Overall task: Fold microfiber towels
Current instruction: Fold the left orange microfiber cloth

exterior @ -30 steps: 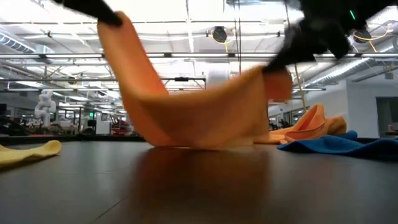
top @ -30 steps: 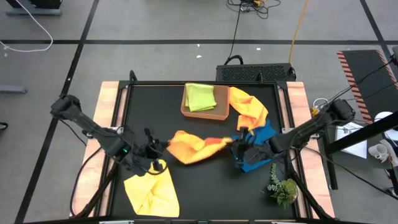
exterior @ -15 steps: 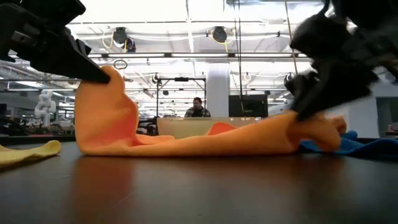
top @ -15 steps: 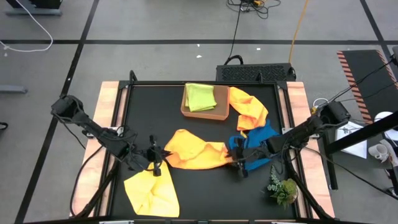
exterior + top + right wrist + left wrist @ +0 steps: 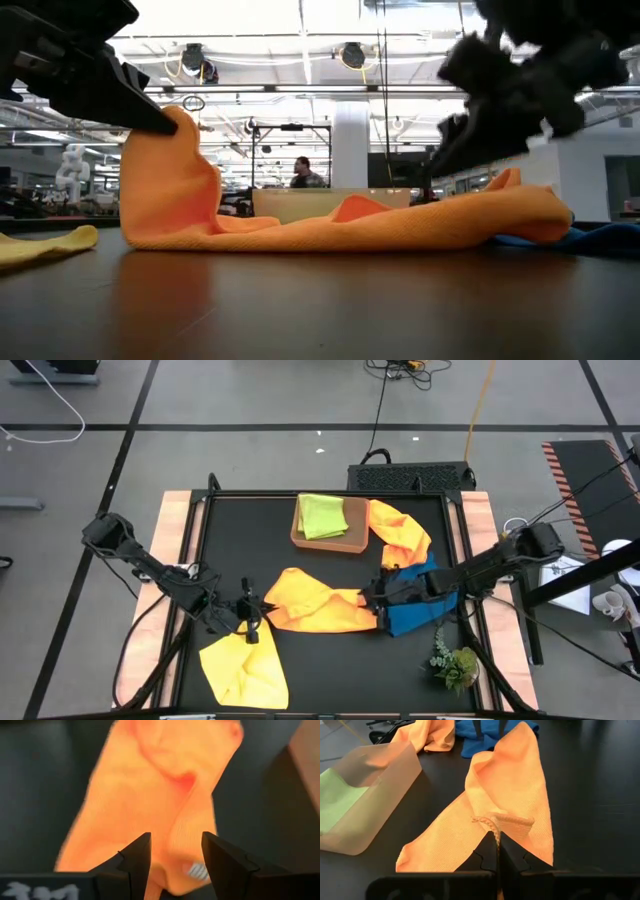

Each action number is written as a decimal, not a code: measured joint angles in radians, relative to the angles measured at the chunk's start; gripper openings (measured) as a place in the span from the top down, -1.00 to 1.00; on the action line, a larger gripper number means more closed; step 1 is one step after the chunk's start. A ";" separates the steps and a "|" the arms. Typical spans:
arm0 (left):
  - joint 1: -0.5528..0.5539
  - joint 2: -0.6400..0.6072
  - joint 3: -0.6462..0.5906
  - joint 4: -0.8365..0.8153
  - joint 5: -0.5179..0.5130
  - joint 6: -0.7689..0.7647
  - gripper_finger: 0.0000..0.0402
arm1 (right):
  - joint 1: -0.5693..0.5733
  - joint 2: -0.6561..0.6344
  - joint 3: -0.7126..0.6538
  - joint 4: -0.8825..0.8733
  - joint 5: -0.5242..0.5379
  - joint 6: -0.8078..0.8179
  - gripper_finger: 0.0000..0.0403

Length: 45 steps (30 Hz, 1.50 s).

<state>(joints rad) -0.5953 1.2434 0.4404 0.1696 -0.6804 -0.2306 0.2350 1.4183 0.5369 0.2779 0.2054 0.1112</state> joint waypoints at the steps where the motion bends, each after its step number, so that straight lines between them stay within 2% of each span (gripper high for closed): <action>1: 0.000 0.000 0.000 0.000 0.000 0.000 0.99 | 0.000 0.028 0.001 0.009 0.000 0.000 0.16; 5: 0.000 0.000 0.000 0.000 0.000 0.000 0.99 | 0.000 0.117 0.021 0.034 0.001 0.000 0.16; 10: 0.000 0.000 0.000 0.000 0.000 0.000 0.99 | 0.002 0.163 0.037 0.040 0.030 -0.030 0.16; 16: 0.000 0.000 0.000 -0.001 -0.001 -0.008 0.99 | 0.024 0.181 0.038 0.048 0.111 -0.097 0.16; 24: 0.000 0.000 0.001 0.000 -0.001 -0.014 0.99 | 0.029 0.150 0.121 0.035 0.111 -0.125 0.16; 30: 0.000 0.000 0.001 -0.001 -0.001 -0.015 0.99 | 0.027 0.188 0.160 -0.067 0.110 -0.127 0.16; 38: 0.013 0.000 0.001 -0.004 -0.001 -0.015 0.98 | 0.027 0.240 0.173 -0.102 0.108 -0.090 0.16; 41: 0.014 0.000 0.001 -0.003 -0.001 -0.014 0.98 | 0.027 0.221 0.194 -0.169 0.109 -0.091 0.16; 45: 0.014 0.000 0.001 -0.010 0.000 -0.017 0.99 | 0.027 0.116 0.244 -0.270 0.113 -0.074 0.16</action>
<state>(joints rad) -0.5812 1.2430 0.4412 0.1597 -0.6807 -0.2478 0.2619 1.5340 0.7814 0.0078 0.3188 0.0372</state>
